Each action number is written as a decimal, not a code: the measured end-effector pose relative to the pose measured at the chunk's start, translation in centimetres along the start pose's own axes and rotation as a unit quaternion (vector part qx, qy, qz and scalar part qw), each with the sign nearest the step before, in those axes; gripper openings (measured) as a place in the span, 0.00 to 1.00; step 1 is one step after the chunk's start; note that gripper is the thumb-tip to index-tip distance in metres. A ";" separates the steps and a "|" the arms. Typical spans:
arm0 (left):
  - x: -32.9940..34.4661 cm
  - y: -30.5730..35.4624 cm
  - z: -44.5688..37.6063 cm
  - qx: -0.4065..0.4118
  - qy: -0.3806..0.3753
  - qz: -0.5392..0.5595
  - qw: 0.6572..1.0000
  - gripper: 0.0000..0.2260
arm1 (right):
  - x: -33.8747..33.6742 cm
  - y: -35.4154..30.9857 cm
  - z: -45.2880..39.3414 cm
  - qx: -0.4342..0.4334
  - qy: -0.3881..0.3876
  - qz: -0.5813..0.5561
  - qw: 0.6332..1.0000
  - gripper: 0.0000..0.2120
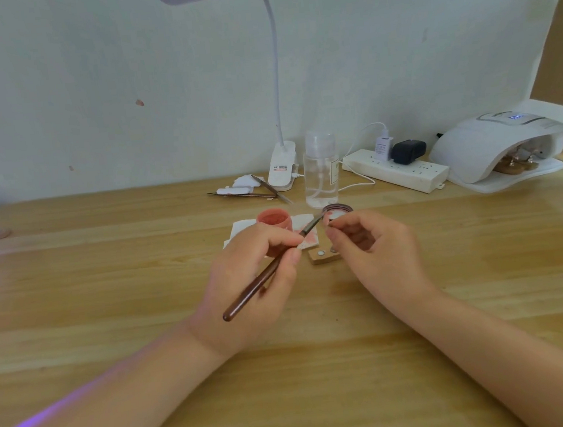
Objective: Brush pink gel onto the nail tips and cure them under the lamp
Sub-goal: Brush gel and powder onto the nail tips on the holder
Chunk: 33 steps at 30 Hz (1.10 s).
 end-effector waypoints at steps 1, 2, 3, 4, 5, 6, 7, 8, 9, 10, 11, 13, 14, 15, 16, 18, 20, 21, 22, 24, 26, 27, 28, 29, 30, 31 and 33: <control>0.1 0.1 -0.1 0.002 -0.005 -0.004 1.000 0.07 | 0.0 0.0 0.0 0.000 0.001 0.002 1.000 0.11; 0.2 0.1 -0.1 0.004 -0.013 -0.009 1.000 0.07 | 0.0 0.0 0.0 0.000 0.002 0.004 1.000 0.10; 0.2 0.1 -0.1 0.006 -0.022 -0.013 1.000 0.07 | 0.0 0.1 0.0 0.001 0.003 0.004 1.000 0.10; 0.2 0.0 -0.1 0.009 -0.030 -0.014 0.999 0.07 | 0.0 0.1 0.0 0.003 0.004 0.003 1.000 0.10; 0.1 -0.1 0.0 0.012 -0.036 -0.014 0.999 0.07 | 0.0 0.1 0.0 0.005 0.005 0.000 1.000 0.10; 0.1 -0.2 0.1 0.015 -0.040 -0.013 0.999 0.08 | 0.0 0.1 0.0 0.007 0.005 -0.002 1.000 0.10; 0.0 -0.2 0.2 0.017 -0.041 -0.010 0.999 0.08 | 0.0 0.1 0.0 0.008 0.007 -0.005 1.000 0.11; -0.1 -0.3 0.3 0.018 -0.040 -0.007 0.999 0.08 | 0.0 0.1 0.0 0.009 0.008 -0.008 1.000 0.11; -0.1 -0.3 0.3 0.017 -0.036 -0.004 0.999 0.08 | 0.0 0.1 0.0 0.011 0.010 -0.010 1.000 0.11; -0.1 -0.3 0.4 0.014 -0.029 -0.003 0.999 0.08 | -0.1 0.1 0.0 0.012 0.010 -0.010 1.000 0.11; -0.1 -0.2 0.3 0.008 -0.021 -0.003 1.000 0.07 | -0.1 0.1 0.0 0.014 0.010 -0.008 1.000 0.11; 0.0 -0.2 0.2 0.003 -0.008 -0.009 1.000 0.06 | -0.1 0.0 0.0 0.015 0.006 -0.004 1.000 0.10; 0.1 -0.1 0.0 0.004 -0.008 -0.010 1.000 0.07 | -0.1 -0.1 0.0 0.014 0.004 -0.003 1.000 0.10; 0.2 -0.1 0.0 0.003 -0.011 -0.008 1.000 0.08 | -0.1 -0.1 0.0 0.014 0.002 -0.003 1.000 0.10; 0.2 -0.1 -0.1 0.000 -0.015 -0.005 1.000 0.09 | 0.0 -0.2 0.0 0.014 0.000 -0.004 1.000 0.09; 0.3 -0.1 0.0 0.001 -0.024 -0.003 1.000 0.08 | -0.1 -0.2 0.0 0.017 0.000 -0.007 1.000 0.08; 0.2 -0.1 0.1 0.000 -0.037 -0.001 0.999 0.07 | -0.1 -0.2 0.0 0.022 -0.002 -0.006 1.000 0.07; 0.1 -0.2 0.2 -0.004 -0.042 0.002 0.999 0.07 | -0.1 -0.1 0.0 0.025 -0.003 -0.008 1.000 0.06; 0.0 -0.2 0.3 -0.009 -0.045 0.007 0.999 0.08 | -0.1 -0.1 0.1 0.028 -0.003 -0.011 1.000 0.06; -0.3 -0.2 0.5 -0.024 -0.042 0.021 0.999 0.06 | 0.0 -0.1 0.1 0.032 0.000 -0.016 0.999 0.07; -0.4 0.1 0.4 -0.042 -0.028 0.033 0.998 0.06 | 0.0 -0.1 0.0 0.033 0.003 -0.018 0.999 0.08; -0.4 0.2 0.3 -0.049 -0.019 0.033 0.998 0.07 | 0.0 -0.1 0.0 0.032 0.003 -0.019 0.999 0.09; -0.3 0.3 0.2 -0.053 -0.013 0.031 0.998 0.08 | 0.0 -0.1 0.0 0.031 0.001 -0.020 0.999 0.09; -0.1 0.4 0.1 -0.057 -0.012 0.028 0.998 0.09 | 0.0 -0.1 0.0 0.029 -0.001 -0.020 0.999 0.09; 0.0 0.3 0.1 -0.065 -0.015 0.027 0.997 0.10 | 0.0 -0.1 0.1 0.026 -0.002 -0.018 1.000 0.09; 0.1 0.3 0.1 -0.076 -0.019 0.031 0.996 0.11 | 0.0 -0.2 0.1 0.023 -0.003 -0.015 1.000 0.09; 0.1 0.2 0.2 -0.086 -0.022 0.038 0.995 0.11 | 0.0 -0.2 0.1 0.016 -0.004 -0.011 1.000 0.10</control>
Point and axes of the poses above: each hand's wrist, its own z-axis away from the middle knuckle, its own x-axis out of the palm, y = z × x, the point moved 1 cm from there along -z, towards the middle knuckle, and after that the axes turned 2 degrees about -z, right-handed, at the moved point
